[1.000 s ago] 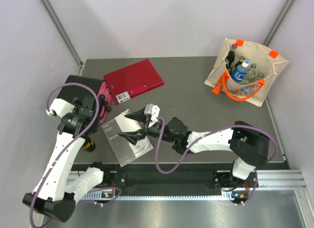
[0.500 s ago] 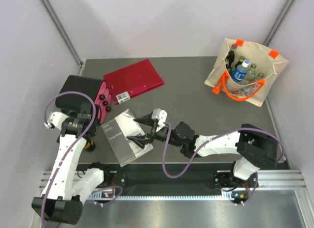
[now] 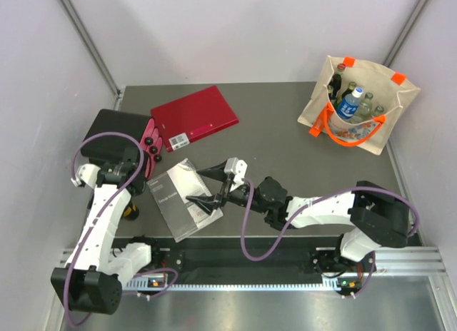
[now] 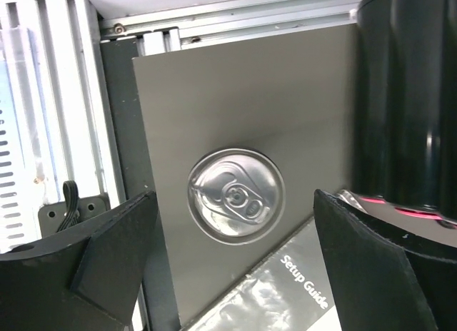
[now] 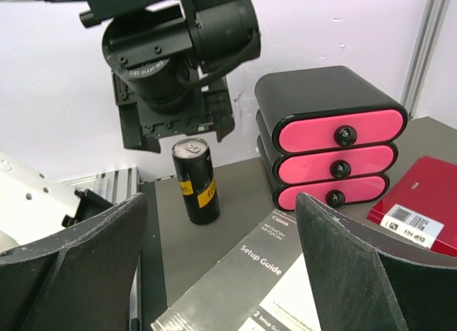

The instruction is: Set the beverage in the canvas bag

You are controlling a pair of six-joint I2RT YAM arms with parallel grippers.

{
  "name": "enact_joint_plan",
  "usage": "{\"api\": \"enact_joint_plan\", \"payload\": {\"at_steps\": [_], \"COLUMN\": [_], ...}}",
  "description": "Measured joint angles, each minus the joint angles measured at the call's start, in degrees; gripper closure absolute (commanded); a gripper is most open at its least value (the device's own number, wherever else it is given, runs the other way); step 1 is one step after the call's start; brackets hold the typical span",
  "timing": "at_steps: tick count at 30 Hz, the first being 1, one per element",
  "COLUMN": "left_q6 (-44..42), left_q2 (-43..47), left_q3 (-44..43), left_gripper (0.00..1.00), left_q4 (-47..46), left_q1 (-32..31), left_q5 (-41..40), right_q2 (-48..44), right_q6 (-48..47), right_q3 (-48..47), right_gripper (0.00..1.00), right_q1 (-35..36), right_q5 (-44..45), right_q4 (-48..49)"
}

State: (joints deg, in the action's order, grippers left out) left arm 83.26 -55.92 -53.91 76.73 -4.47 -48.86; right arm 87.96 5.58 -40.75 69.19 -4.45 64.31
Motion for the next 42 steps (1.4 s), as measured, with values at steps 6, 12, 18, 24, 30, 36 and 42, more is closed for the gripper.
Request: {"api": "enact_joint_plan", "payload": {"at_steps": [6, 12, 18, 24, 30, 36, 42], "left_q6": [1.09, 3.37, 4.39, 5.4, 5.53, 5.31, 4.59], "left_q2": [0.48, -1.01, -2.71, -2.78, -2.86, -3.43, -2.29], "left_q3": [2.69, 5.33, 5.7, 6.84, 7.3, 6.32, 5.88], "left_gripper": [0.07, 0.08, 0.15, 0.29, 0.47, 0.89, 1.0], "left_q4": [0.02, -0.11, -0.33, -0.61, -0.48, -0.13, -0.09], "left_q1": [0.0, 0.0, 0.0, 0.0, 0.0, 0.0, 0.0], "left_q5": [0.04, -0.02, -0.15, -0.9, -1.73, -0.46, 1.2], "right_q2": [-0.2, -0.2, -0.33, -1.22, -1.46, -1.64, -2.19], "right_q6": [-0.07, -0.04, -0.02, -0.02, 0.07, 0.57, 0.79], "right_q3": [0.74, 1.03, 1.03, 1.14, 2.99, 3.67, 3.67], "right_gripper": [0.16, 0.16, 0.16, 0.16, 0.16, 0.16, 0.16], "right_q1": [0.0, 0.0, 0.0, 0.0, 0.0, 0.0, 0.0], "right_q5": [0.13, 0.22, 0.22, 0.28, 0.79, 1.33, 1.42], "right_q4": [0.39, 0.85, 0.85, 0.92, 1.62, 2.21, 2.29]}}
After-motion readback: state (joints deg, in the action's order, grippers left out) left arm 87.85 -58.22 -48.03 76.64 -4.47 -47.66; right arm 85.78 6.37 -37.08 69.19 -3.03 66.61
